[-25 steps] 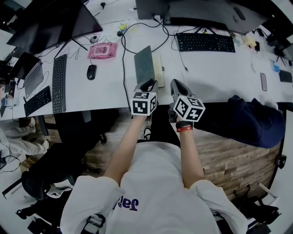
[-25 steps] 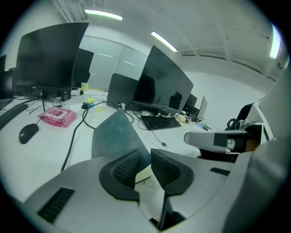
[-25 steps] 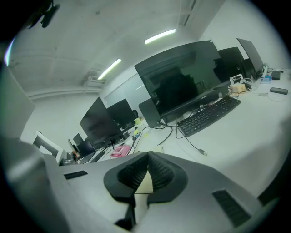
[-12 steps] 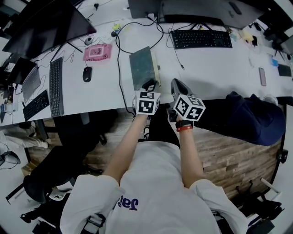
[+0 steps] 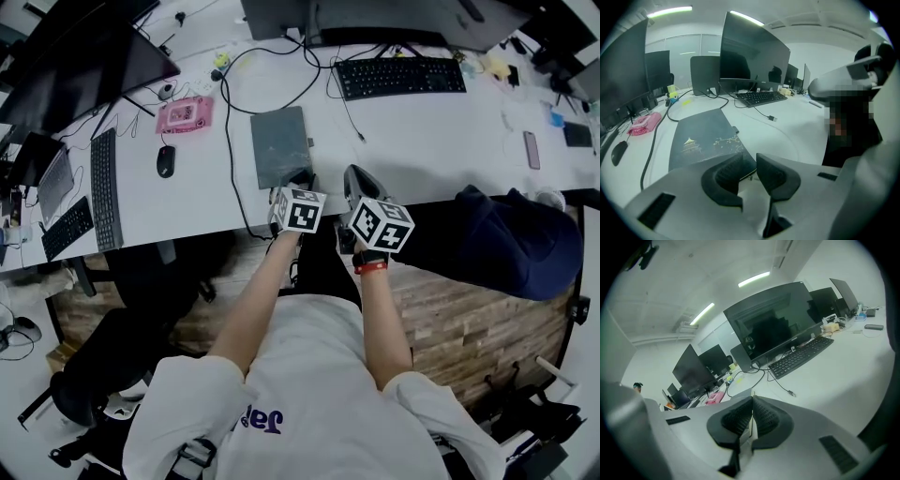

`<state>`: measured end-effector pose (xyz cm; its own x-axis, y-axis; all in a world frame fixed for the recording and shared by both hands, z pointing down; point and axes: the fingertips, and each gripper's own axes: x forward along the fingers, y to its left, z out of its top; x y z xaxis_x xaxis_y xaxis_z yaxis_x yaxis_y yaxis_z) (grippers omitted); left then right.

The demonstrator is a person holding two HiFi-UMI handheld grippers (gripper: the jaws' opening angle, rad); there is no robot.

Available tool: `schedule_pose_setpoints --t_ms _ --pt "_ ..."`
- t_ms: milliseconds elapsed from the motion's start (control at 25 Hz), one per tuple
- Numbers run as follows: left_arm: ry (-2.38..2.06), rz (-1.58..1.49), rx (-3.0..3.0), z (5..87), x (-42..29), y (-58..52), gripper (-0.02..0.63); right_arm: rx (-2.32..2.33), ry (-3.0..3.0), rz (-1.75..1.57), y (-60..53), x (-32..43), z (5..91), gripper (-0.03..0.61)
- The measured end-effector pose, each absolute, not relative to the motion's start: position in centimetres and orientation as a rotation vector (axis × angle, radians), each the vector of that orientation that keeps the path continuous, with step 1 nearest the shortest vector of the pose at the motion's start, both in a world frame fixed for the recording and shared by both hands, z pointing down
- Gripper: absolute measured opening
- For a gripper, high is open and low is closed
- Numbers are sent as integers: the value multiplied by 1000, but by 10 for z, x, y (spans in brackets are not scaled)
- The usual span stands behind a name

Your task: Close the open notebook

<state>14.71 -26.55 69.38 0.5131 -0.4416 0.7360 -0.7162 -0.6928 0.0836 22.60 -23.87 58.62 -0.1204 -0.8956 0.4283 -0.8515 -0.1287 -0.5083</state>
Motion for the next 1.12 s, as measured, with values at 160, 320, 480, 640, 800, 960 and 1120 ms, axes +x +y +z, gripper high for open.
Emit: schedule_pose_setpoints --t_ms 160,320,480,640,800,960,1120 --pt "-1009 1007 2382 700 153 -269 100 -2037 2027 -1107 -239 225 594 2" --pt "-988 1000 2396 700 155 -267 100 -2027 2054 -1104 -240 220 594 2" --pt "-959 986 2417 696 155 -264 103 -2028 2084 -1077 -242 217 584 2" --pt "-923 914 2441 681 149 -262 117 -2031 2121 -1030 -244 212 568 2" --pt "-940 812 2462 646 138 -262 117 -2029 2165 -976 -244 207 549 2" --pt "-983 697 2483 598 114 -260 117 -2029 2197 -919 -240 199 528 2" --pt "-1078 547 2531 544 83 -263 113 -2016 2258 -846 -238 182 503 2"
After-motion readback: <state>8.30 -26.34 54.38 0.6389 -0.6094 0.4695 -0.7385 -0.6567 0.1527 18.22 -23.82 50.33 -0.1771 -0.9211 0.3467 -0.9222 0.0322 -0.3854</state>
